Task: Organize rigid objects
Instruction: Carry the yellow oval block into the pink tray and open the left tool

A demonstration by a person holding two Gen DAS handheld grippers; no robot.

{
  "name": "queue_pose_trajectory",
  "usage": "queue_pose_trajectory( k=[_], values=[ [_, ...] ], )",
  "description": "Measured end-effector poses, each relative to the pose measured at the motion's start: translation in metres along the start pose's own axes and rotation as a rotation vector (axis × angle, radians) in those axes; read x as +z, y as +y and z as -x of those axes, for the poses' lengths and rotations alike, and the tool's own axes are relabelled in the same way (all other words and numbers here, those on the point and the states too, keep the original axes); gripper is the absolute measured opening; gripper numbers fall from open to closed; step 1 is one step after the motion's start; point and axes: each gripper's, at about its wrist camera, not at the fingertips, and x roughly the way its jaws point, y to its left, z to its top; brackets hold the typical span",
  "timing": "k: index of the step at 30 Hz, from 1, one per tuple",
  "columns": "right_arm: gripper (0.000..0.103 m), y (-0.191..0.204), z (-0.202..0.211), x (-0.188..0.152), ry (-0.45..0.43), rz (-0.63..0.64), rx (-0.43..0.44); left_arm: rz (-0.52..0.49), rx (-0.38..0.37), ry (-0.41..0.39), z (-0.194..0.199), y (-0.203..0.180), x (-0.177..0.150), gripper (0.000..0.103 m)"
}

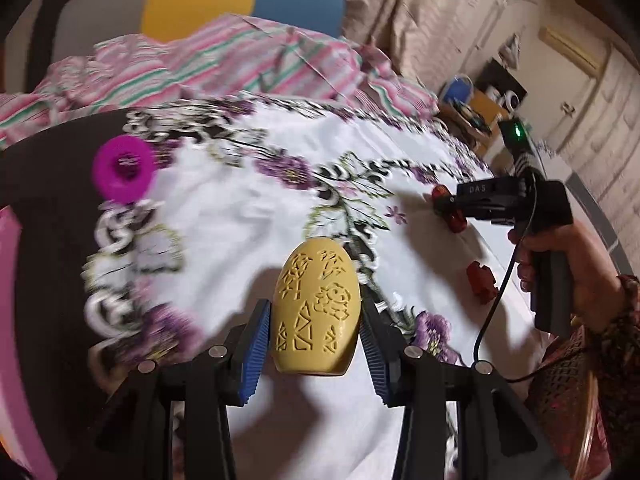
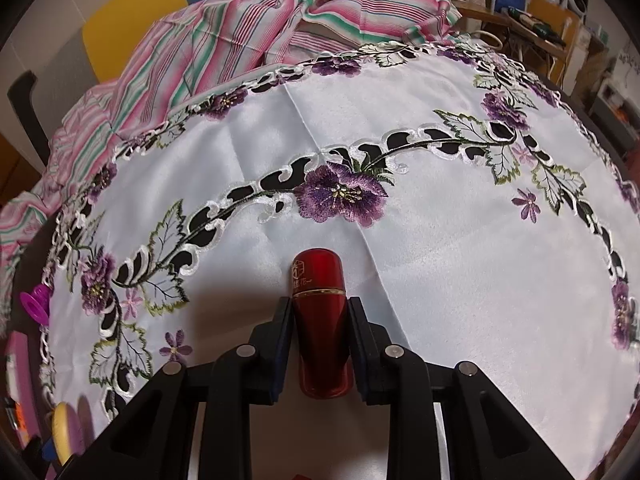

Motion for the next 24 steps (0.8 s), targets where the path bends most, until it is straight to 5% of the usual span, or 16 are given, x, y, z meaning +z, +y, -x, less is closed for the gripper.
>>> queue_pose_trajectory(
  k=[12, 24],
  values=[
    [0.027, 0.025, 0.015, -0.001, -0.077, 0.096, 0.05, 0.154, 0.144, -0.143, 0.095, 0.081, -0.027, 0.044],
    [0.027, 0.049, 0.025, -0.01, -0.09, 0.116, 0.094, 0.288, 0.302, -0.182, 0.153, 0.156, -0.073, 0.044]
  ],
)
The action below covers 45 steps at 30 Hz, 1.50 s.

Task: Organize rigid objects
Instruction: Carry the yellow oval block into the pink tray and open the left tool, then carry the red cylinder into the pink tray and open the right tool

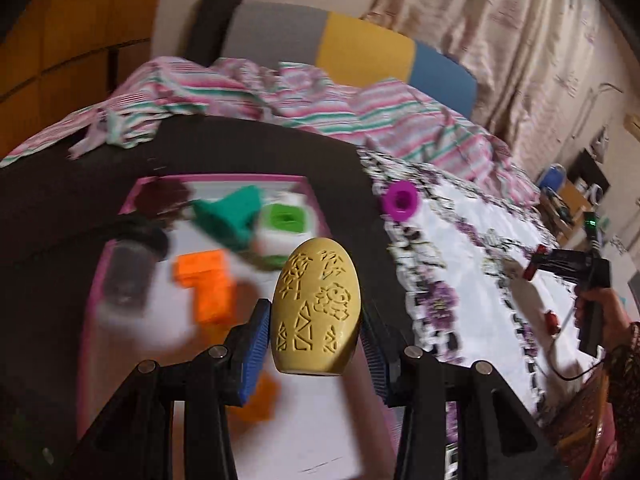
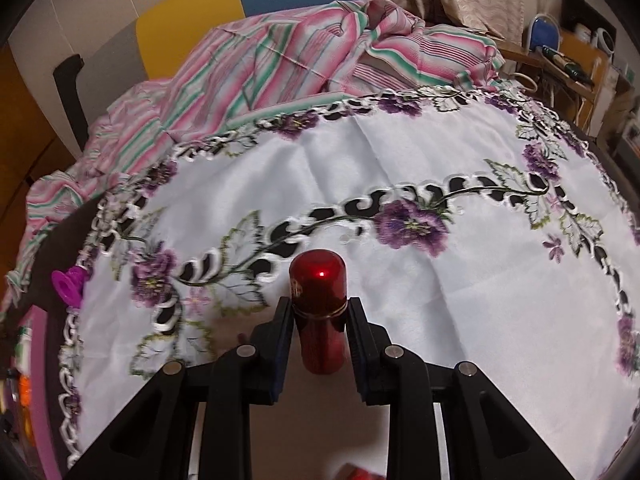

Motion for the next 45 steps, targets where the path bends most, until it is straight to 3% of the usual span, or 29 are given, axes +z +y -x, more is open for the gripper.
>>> queue_pose_trajectory(
  k=[11, 23, 31, 36, 45],
  values=[
    [0.027, 0.057, 0.005, -0.018, 0.003, 0.023, 0.115, 0.123, 0.125, 0.011, 0.013, 0.07, -0.019, 0.044],
    [0.027, 0.091, 0.01, -0.035, 0.009, 0.063, 0.15, 0.143, 0.218, 0.079, 0.0, 0.081, -0.029, 0.044],
    [0.027, 0.107, 0.019, -0.046, 0.008, 0.085, 0.174, 0.081, 0.206, -0.021, 0.029, 0.06, -0.031, 0.046],
    [0.027, 0.144, 0.029, -0.063, 0.003, 0.152, 0.226, 0.069, 0.14, -0.013, 0.035, 0.052, -0.035, 0.046],
    [0.027, 0.207, 0.044, -0.088, 0.033, 0.248, 0.327, 0.083, 0.1, -0.018, 0.041, 0.055, -0.037, 0.046]
  ],
)
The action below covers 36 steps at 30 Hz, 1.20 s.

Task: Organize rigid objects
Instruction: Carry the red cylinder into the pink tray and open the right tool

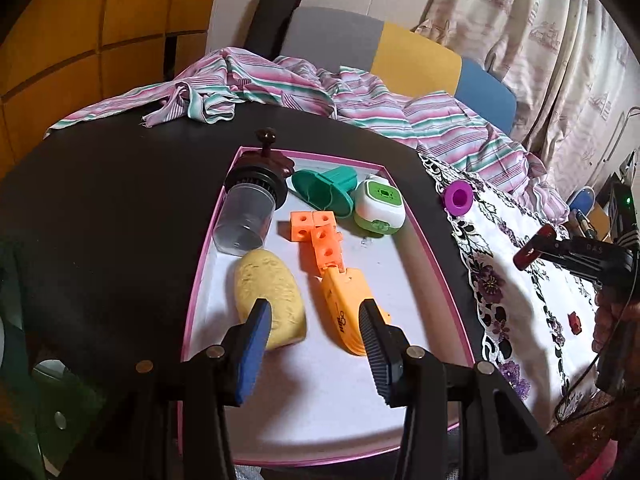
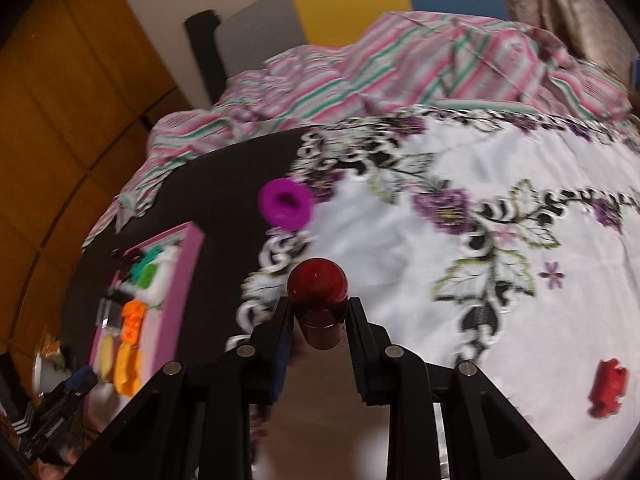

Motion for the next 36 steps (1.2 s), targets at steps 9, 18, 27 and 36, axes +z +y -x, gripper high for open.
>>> queue_pose_trajectory(
  k=[9, 18, 27, 36],
  values=[
    [0.027, 0.078, 0.002, -0.01, 0.042, 0.113, 0.118, 0.019, -0.012, -0.009, 0.005, 0.011, 0.001, 0.046],
    [0.027, 0.156, -0.022, -0.03, 0.183, 0.265, 0.167, 0.011, -0.026, -0.016, 0.013, 0.012, 0.002, 0.046],
    [0.027, 0.195, -0.075, -0.043, 0.312, 0.365, 0.088, -0.015, -0.057, -0.021, 0.024, 0.008, -0.002, 0.046],
    [0.028, 0.197, -0.081, -0.038, 0.294, 0.33, 0.098, -0.025, -0.08, -0.019, 0.027, 0.003, 0.0, 0.046]
  ],
)
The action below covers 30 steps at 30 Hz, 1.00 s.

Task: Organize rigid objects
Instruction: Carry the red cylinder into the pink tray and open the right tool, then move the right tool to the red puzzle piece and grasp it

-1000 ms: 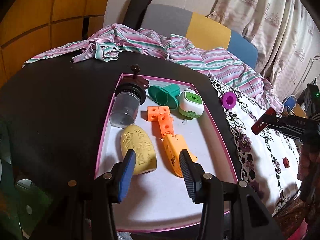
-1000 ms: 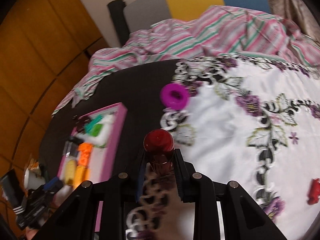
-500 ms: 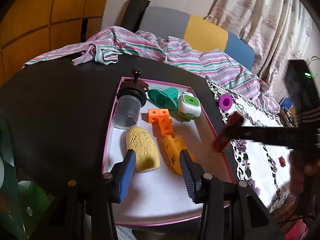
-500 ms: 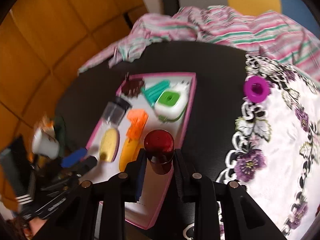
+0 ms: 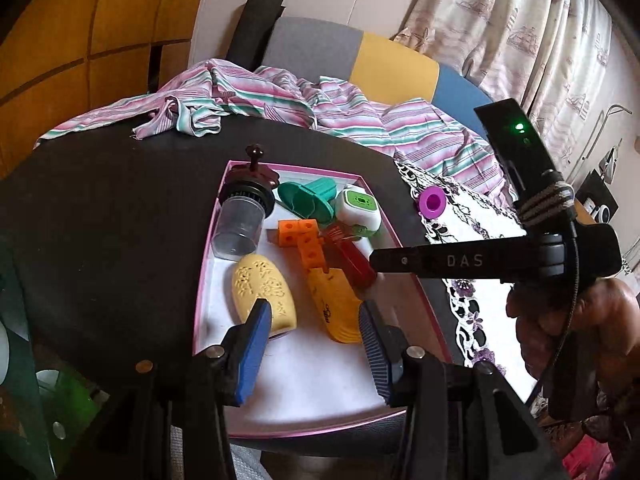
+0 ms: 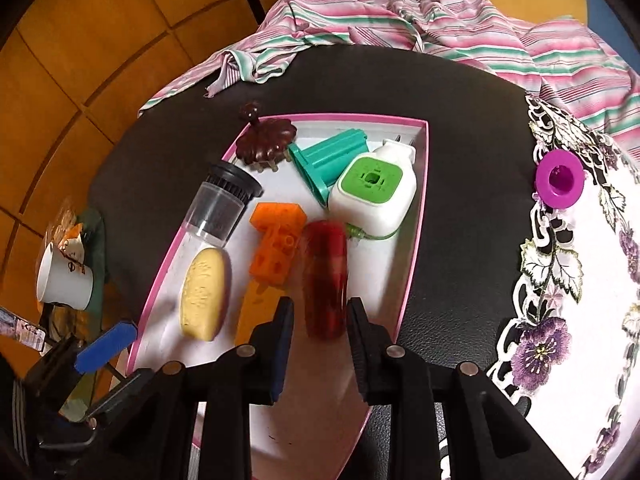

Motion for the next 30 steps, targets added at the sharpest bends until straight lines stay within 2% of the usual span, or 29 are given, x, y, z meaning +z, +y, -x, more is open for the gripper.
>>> queue_pose_trajectory(
  k=[11, 17, 24, 30],
  values=[
    [0.028, -0.012, 0.027, -0.011, -0.048, -0.022, 0.017, -0.047, -0.067, 0.02, -0.006, -0.026, 0.0, 0.046],
    [0.028, -0.03, 0.046, -0.02, -0.074, -0.049, -0.006, -0.063, -0.104, 0.038, -0.01, -0.039, 0.001, 0.046],
    [0.03, -0.071, 0.073, -0.035, -0.1, -0.146, -0.042, -0.116, -0.167, 0.067, -0.021, -0.073, 0.009, 0.046],
    [0.032, -0.126, 0.108, -0.053, -0.138, -0.281, -0.079, -0.174, -0.218, 0.1, -0.033, -0.109, 0.015, 0.047]
  ],
)
